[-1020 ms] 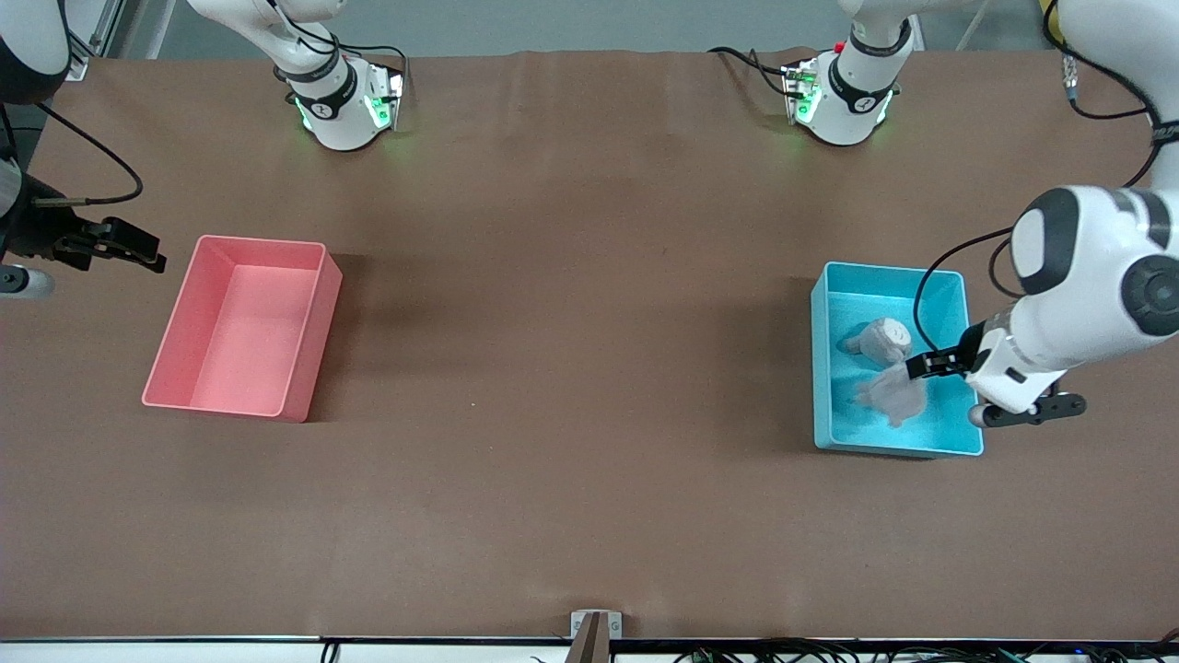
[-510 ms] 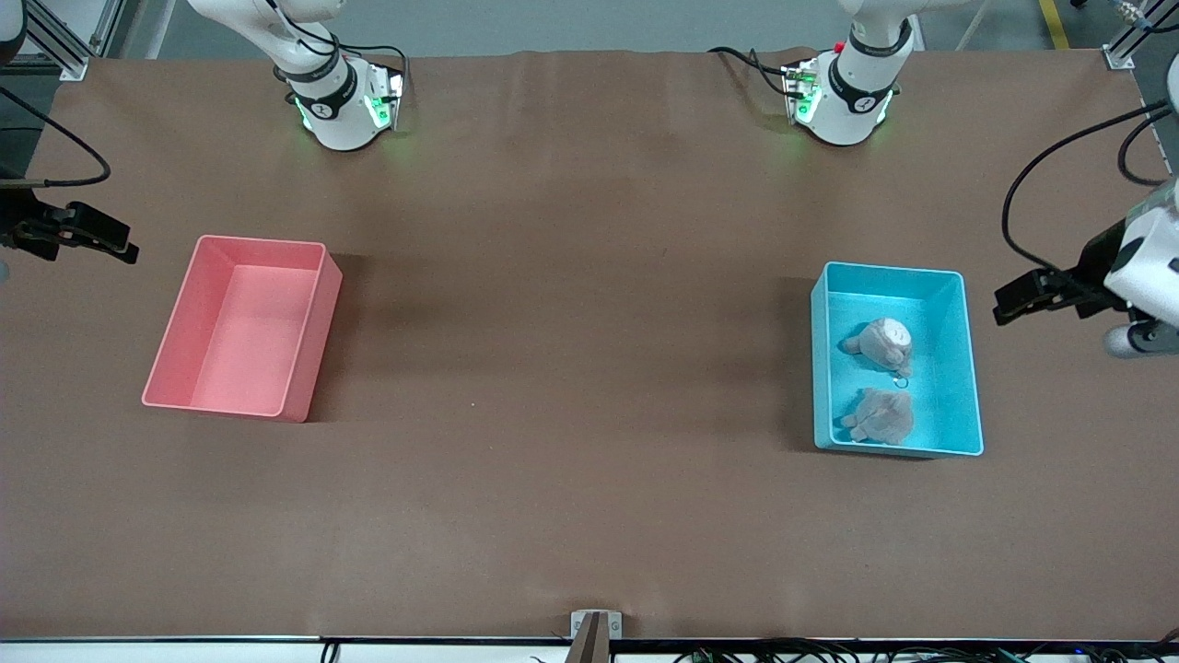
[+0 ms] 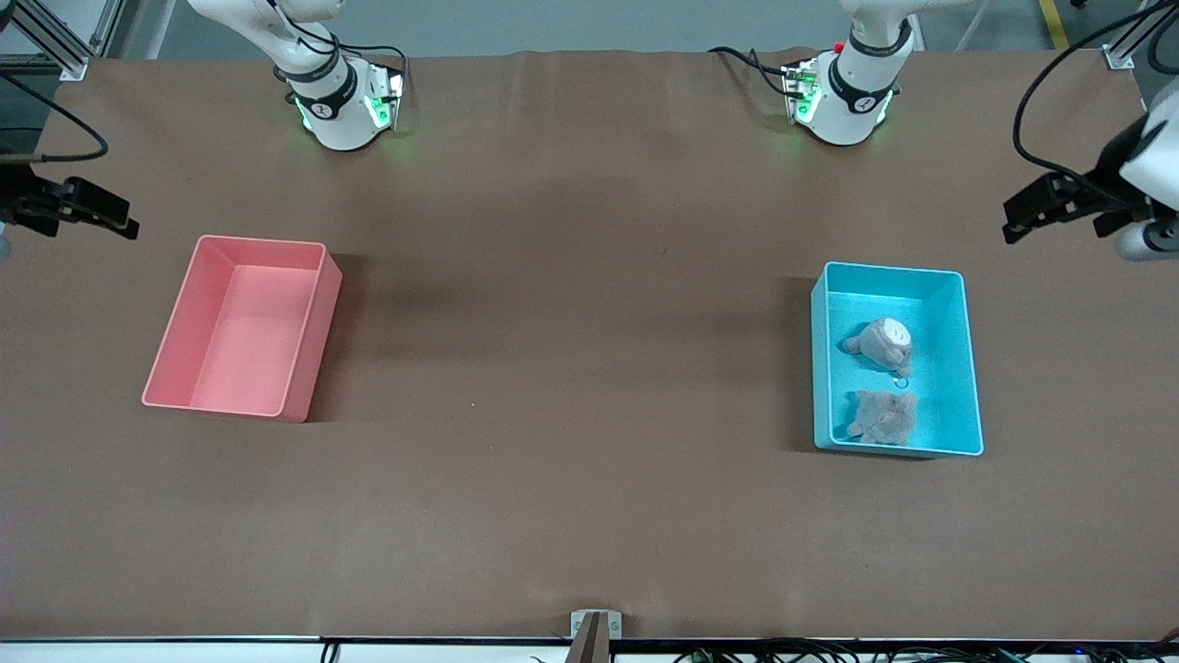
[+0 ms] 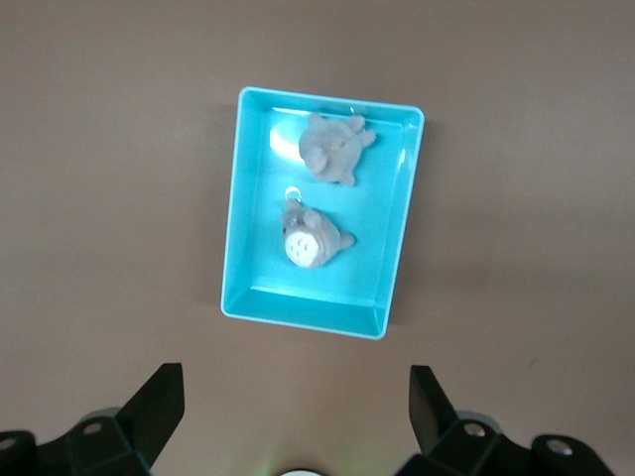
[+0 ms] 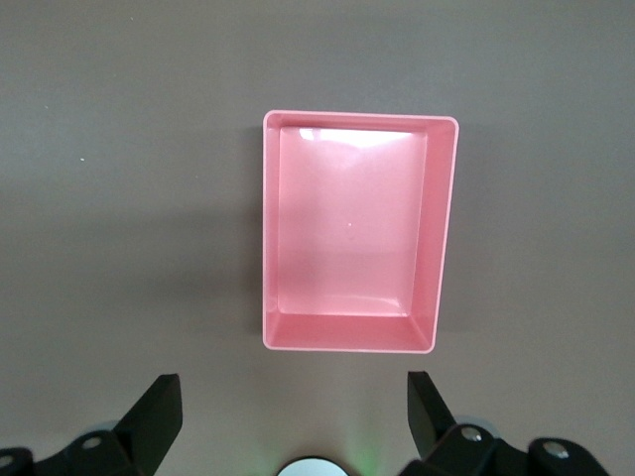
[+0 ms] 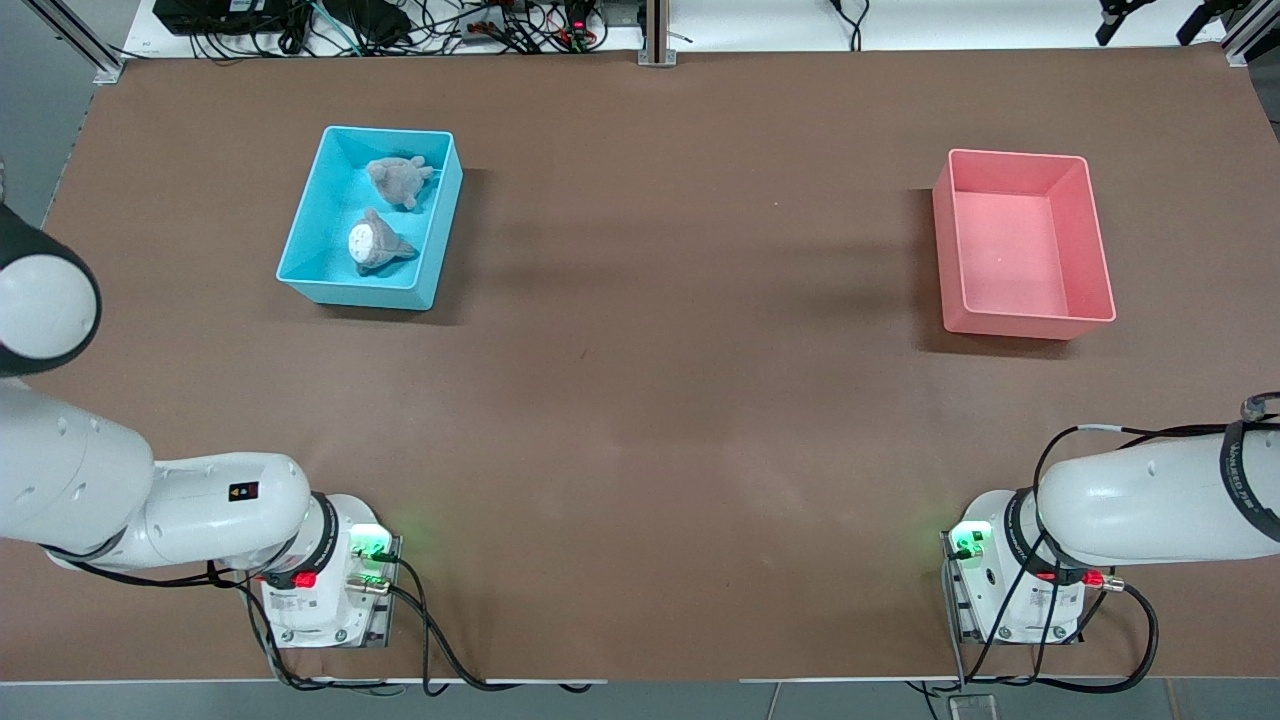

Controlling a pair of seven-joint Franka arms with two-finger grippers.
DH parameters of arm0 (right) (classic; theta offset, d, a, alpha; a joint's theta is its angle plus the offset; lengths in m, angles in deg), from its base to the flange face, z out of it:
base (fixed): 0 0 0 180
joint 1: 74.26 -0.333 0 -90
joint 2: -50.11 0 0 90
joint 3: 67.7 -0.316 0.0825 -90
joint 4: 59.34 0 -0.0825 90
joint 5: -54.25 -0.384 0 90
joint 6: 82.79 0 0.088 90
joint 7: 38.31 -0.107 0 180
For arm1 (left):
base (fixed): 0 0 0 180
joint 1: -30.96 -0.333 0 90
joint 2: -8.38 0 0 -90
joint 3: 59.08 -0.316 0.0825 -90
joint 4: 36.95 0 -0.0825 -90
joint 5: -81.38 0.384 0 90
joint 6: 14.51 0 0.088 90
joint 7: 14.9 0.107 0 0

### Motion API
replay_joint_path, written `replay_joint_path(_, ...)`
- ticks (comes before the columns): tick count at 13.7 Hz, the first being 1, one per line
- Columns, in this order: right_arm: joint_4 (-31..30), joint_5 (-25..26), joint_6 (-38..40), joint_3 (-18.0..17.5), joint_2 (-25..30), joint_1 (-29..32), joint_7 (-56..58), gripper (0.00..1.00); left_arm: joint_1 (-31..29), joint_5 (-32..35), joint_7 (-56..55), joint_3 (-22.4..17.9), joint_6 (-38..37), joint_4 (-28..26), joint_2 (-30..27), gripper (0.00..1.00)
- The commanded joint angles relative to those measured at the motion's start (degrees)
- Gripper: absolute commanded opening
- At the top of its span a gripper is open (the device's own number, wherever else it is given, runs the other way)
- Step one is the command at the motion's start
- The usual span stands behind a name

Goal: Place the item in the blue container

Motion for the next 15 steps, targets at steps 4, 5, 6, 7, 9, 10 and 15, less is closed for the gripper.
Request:
replay_joint_path(4, -2.1, 0.2, 1.8, -0.6, 5.3, 0.4, -0.4, 1.00, 7.2, -2.5, -0.2, -6.1, 1.9, -12.0, -9.7, 1.00)
replay_joint_path(5, -2.0, 0.2, 1.7, -0.6, 5.3, 0.5, -0.4, 1.00, 7.4, -2.6, -0.4, -6.0, 2.8, -13.8, -10.9, 1.00)
replay_joint_path(6, -1.9, 0.2, 1.7, -0.5, 5.3, 0.5, -0.4, 1.00, 7.3, -2.8, -1.0, -6.0, 3.6, -15.3, -11.9, 1.00)
replay_joint_path(7, -1.7, -0.2, 1.7, -0.5, 5.3, 0.6, -0.4, 1.00, 7.3, -3.3, -1.8, -6.0, 4.2, -16.2, -12.5, 1.00)
replay_joint_path(9, -1.4, -1.2, 1.8, -0.4, 5.3, 0.6, -0.5, 1.00, 7.4, -3.7, -3.6, -6.0, 4.3, -16.1, -12.5, 1.00)
replay_joint_path(10, -0.9, -1.2, 1.8, -0.5, 5.3, 0.6, -0.5, 1.00, 7.4, -3.6, -3.9, -5.9, 4.4, -15.6, -12.2, 1.00)
replay_joint_path(15, 1.2, -2.2, 1.9, -0.5, 5.1, 0.4, -0.3, 1.00, 6.7, -3.2, -2.4, -5.9, 4.0, -11.9, -10.6, 1.00)
